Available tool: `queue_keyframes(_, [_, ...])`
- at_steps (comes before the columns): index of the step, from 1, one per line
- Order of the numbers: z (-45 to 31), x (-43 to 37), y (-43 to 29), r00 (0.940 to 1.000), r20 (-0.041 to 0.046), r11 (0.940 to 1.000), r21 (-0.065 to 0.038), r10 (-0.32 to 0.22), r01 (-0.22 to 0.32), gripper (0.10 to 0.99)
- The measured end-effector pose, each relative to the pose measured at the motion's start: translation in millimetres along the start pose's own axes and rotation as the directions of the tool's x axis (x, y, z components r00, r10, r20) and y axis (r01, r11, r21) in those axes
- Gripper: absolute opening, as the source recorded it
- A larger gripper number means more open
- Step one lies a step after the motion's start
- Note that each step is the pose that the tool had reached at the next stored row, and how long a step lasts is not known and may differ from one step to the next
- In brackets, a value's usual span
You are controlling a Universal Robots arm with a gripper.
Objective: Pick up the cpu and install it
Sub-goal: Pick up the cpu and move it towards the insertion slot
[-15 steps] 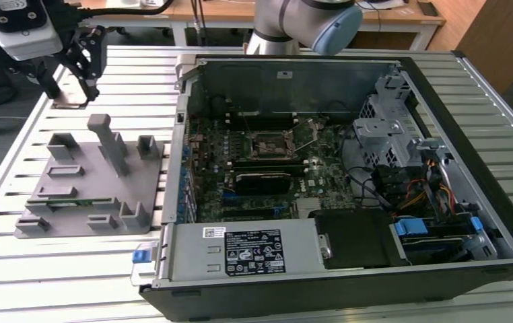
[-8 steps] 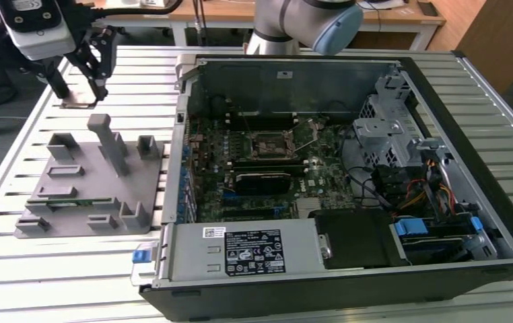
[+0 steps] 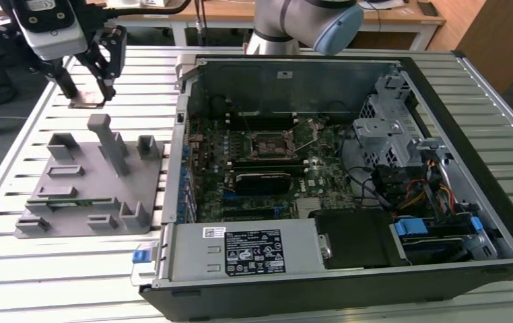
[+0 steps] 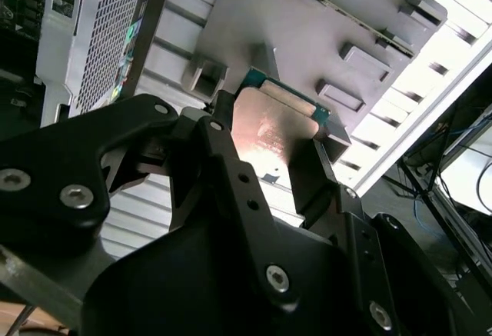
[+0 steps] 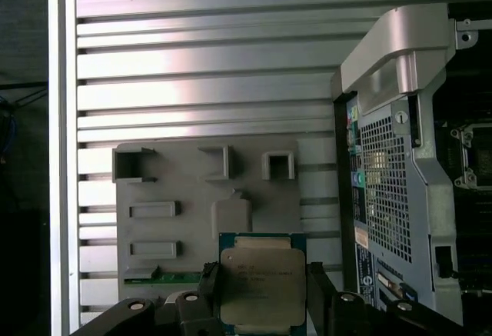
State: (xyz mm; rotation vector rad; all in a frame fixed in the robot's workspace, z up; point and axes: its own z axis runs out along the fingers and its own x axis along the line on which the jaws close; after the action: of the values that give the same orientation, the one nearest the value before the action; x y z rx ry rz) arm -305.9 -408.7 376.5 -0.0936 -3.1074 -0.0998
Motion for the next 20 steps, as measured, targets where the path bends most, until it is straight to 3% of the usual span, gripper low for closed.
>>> queue_keyframes(10, [-0.7, -25.5, 2.7, 1.0, -0.0005, 1.0, 0.0, 0.0, 0.0, 0.533])
queue_keyframes(20, [-1.2, -45.9, 4.5, 1.0, -0.0008, 1.0, 0.0, -0.001, 0.001, 0.533])
